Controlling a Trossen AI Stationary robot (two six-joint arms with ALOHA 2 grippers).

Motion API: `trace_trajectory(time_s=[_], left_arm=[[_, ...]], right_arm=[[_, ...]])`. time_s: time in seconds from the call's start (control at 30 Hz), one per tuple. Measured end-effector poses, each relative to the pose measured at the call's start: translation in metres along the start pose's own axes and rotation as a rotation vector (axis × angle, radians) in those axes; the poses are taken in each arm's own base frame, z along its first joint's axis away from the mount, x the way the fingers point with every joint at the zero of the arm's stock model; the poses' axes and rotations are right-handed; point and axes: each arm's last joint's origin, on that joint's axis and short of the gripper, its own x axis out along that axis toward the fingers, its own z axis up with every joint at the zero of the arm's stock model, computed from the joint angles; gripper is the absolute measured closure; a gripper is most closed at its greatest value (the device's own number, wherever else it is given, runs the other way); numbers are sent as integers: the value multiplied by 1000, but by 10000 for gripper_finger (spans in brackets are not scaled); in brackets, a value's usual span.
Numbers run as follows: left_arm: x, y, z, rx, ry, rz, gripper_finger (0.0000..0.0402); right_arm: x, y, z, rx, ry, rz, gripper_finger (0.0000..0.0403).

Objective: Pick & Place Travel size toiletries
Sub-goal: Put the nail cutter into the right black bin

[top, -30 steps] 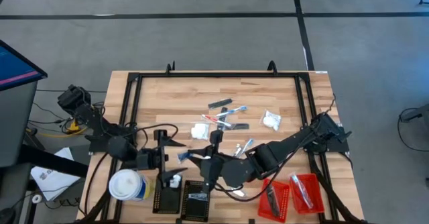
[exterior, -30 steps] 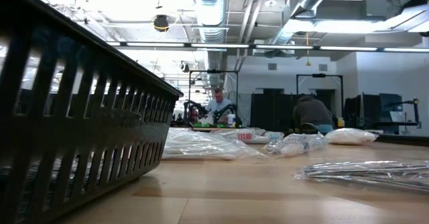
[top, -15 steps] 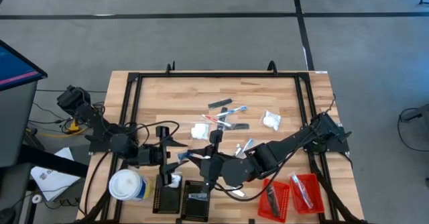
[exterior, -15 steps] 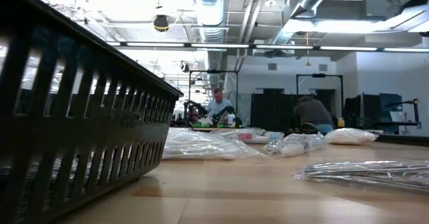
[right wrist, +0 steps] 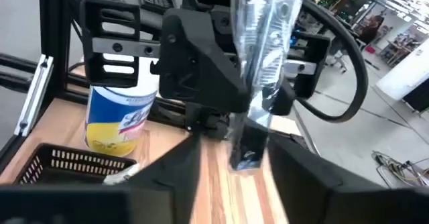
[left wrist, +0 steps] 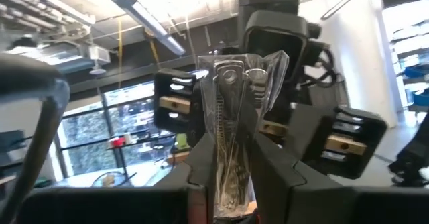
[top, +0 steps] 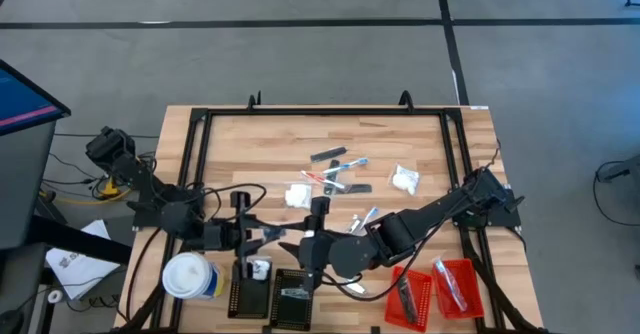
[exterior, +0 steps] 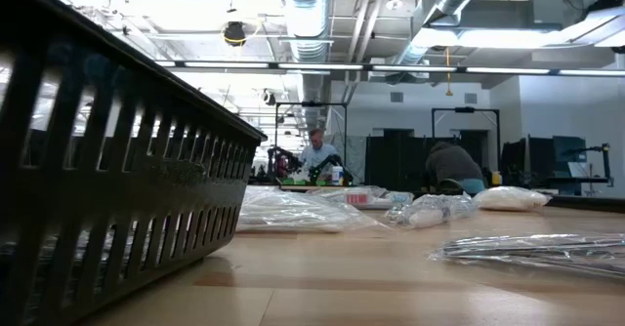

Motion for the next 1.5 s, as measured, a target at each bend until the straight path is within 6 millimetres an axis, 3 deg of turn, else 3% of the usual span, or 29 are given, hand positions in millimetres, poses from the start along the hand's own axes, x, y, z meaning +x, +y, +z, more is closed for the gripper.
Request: trace_trajectory(time_s=[0.13, 0.23, 0.37, 0.47, 0.57, 0.73, 0.87, 1.0, 1.13, 1.33, 1.5], left_arm=[[-9, -1, 11, 12, 13, 30, 347], [-18, -2, 17, 39, 80, 62, 347], [-21, -3, 28, 80, 216, 71, 347], [-17, -7, 30, 78, 297, 4, 347], [-6, -11, 29, 56, 361, -93, 347], [18, -20, 4, -14, 534, -247, 347], [27, -35, -41, -127, 735, -348, 347], [30, -55, -79, -247, 886, -400, 347], [29, -68, -102, -322, 985, -409, 347], [43, -84, -100, -380, 1015, -487, 347], [39, -92, -115, -351, 1221, -482, 347]], right_arm=[[-8, 8, -2, -30, 31, 28, 170], [-19, 15, -5, -29, 66, 57, 147], [-42, 26, -18, -70, 201, 117, 142], [-59, 31, -34, 16, 362, 117, 142], [-74, 33, -41, 114, 417, 36, 142], [-97, 50, -47, 130, 364, -102, 142], [-125, 60, -55, 147, 300, -179, 143], [-139, 55, -80, 251, 375, -174, 143], [-135, 64, -110, 385, 487, -46, 143], [-120, 76, -138, 470, 569, 204, 143], [-107, 80, -159, 471, 650, 288, 143]])
